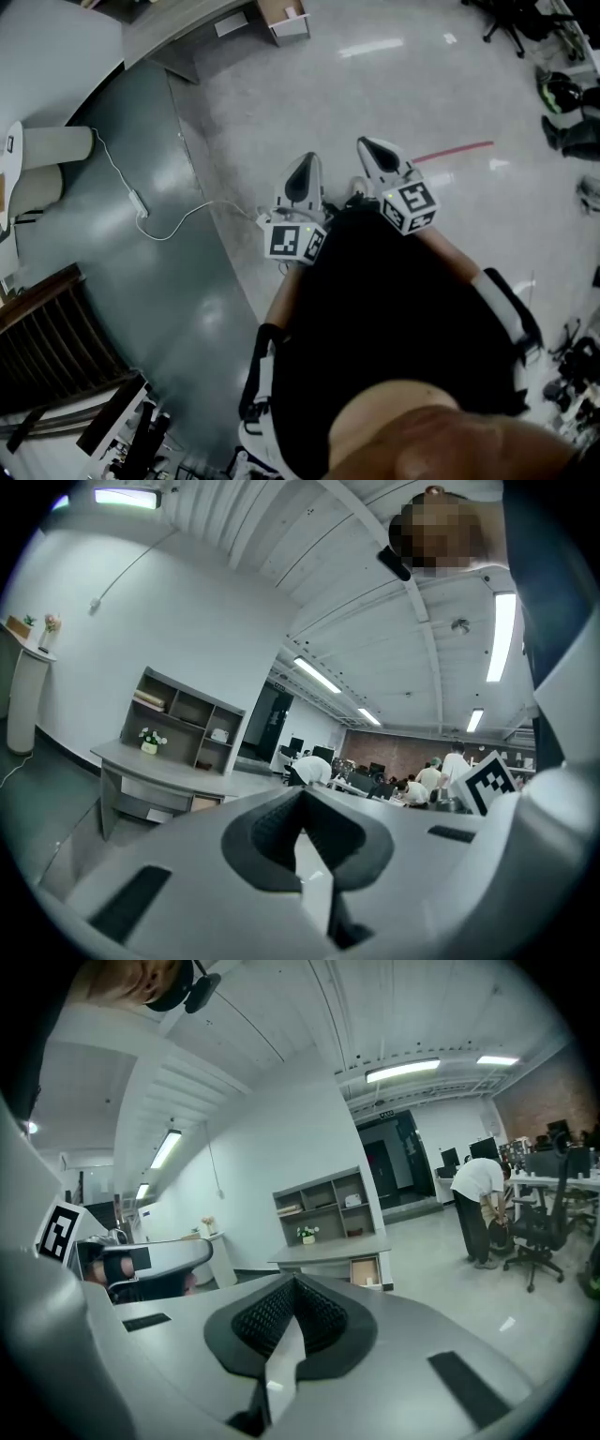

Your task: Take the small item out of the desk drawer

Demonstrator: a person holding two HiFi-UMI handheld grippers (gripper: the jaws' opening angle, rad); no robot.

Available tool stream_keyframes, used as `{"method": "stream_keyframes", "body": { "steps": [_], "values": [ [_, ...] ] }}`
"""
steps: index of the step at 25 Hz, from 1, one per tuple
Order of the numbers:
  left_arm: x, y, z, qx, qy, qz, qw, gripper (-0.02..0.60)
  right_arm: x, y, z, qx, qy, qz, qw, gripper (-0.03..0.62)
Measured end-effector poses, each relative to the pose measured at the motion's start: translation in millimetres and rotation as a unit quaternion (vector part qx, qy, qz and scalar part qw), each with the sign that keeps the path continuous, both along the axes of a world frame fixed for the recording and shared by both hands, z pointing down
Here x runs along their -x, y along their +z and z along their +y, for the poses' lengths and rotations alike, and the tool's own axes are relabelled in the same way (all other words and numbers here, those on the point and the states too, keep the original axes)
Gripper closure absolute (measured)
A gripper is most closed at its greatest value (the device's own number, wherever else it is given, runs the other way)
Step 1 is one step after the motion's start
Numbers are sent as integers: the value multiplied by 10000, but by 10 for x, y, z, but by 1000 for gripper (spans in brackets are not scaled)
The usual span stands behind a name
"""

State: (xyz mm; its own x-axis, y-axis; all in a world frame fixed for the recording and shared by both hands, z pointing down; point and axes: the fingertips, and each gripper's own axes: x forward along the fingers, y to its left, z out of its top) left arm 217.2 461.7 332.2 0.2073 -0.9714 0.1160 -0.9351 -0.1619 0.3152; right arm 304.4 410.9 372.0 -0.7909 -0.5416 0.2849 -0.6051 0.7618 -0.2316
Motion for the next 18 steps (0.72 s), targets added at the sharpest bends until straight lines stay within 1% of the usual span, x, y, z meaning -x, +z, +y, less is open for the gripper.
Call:
{"method": "stream_keyframes", "body": {
  "steps": [5, 10, 13, 16, 18],
  "values": [
    [-95, -9, -95, 17, -136, -63, 9999, 586, -72, -13, -73, -72, -154, -27, 9999, 595],
    [-237, 20, -168, 66, -258, -140, 9995, 586, -204, 93, -141, 7, -332, -6, 9994, 595],
    [-230, 81, -221, 83, -391, -115, 9991, 586, -200, 148, -268, -60, -389, -28, 9992, 595],
    [-178, 117, -228, 113, -517, -64, 9986, 586, -195, 189, -298, -35, -387, -32, 9992, 595],
    [-122, 112, -316, 85, -583, -8, 9983, 586, -171, 202, -364, -29, -402, -20, 9992, 595]
  ]
}}
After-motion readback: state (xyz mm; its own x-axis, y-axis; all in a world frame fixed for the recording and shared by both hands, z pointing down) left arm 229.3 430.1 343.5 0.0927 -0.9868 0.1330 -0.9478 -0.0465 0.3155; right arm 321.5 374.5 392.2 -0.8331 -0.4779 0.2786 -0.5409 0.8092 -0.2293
